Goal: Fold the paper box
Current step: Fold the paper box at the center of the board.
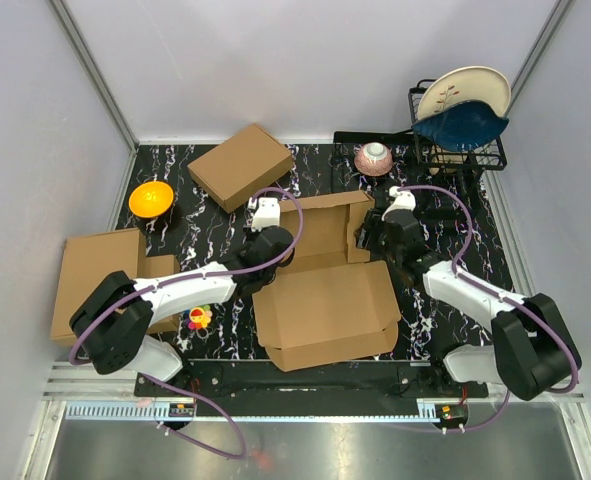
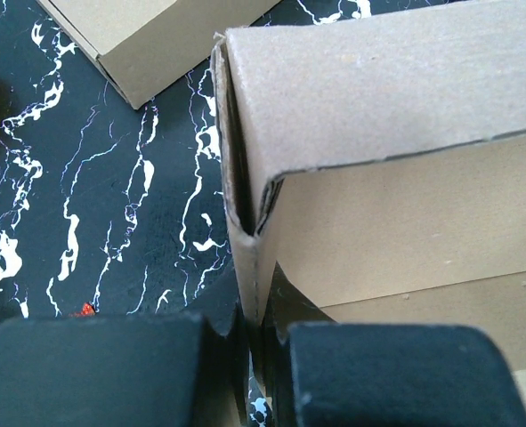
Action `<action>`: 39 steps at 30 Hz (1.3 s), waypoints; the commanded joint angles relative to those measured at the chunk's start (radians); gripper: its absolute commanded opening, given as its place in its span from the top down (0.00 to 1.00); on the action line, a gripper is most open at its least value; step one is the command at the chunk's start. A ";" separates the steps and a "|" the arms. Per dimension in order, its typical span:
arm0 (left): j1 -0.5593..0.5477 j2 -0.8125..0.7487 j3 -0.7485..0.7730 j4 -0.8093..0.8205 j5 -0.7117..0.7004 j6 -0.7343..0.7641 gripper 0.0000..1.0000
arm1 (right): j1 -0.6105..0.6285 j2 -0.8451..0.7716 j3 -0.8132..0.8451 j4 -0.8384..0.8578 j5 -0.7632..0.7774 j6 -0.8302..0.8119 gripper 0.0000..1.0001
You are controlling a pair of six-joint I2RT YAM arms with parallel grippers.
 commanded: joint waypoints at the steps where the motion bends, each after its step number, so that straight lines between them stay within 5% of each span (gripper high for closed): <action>1: -0.013 -0.006 -0.013 0.056 0.035 0.039 1.00 | -0.005 0.028 0.032 0.098 0.030 -0.029 0.30; 9: -0.021 -0.015 -0.017 0.067 0.040 0.062 1.00 | -0.008 0.122 0.070 0.151 0.049 -0.043 0.32; 14: -0.026 -0.026 -0.025 0.070 0.041 0.067 1.00 | -0.011 0.150 0.081 0.197 0.035 -0.050 0.61; 16: -0.026 -0.030 -0.028 0.072 0.046 0.067 1.00 | -0.011 0.159 0.087 0.202 0.034 -0.055 0.63; 17: -0.026 -0.034 -0.030 0.072 0.047 0.068 1.00 | -0.009 0.160 0.089 0.203 0.031 -0.064 0.61; 18: -0.026 -0.034 -0.030 0.072 0.053 0.070 1.00 | -0.009 0.167 0.093 0.205 0.020 -0.069 0.47; 21: -0.026 -0.031 -0.027 0.069 0.073 0.071 1.00 | -0.009 0.189 0.113 0.191 0.009 -0.081 0.29; 27: -0.027 -0.035 -0.025 0.058 0.103 0.068 1.00 | -0.009 0.226 0.132 0.191 0.009 -0.106 0.29; 32: -0.027 -0.052 -0.027 0.058 0.135 0.076 1.00 | -0.009 0.265 0.146 0.191 0.014 -0.121 0.52; 39: -0.027 -0.087 -0.030 0.050 0.194 0.090 1.00 | -0.009 0.279 0.152 0.168 0.044 -0.136 0.69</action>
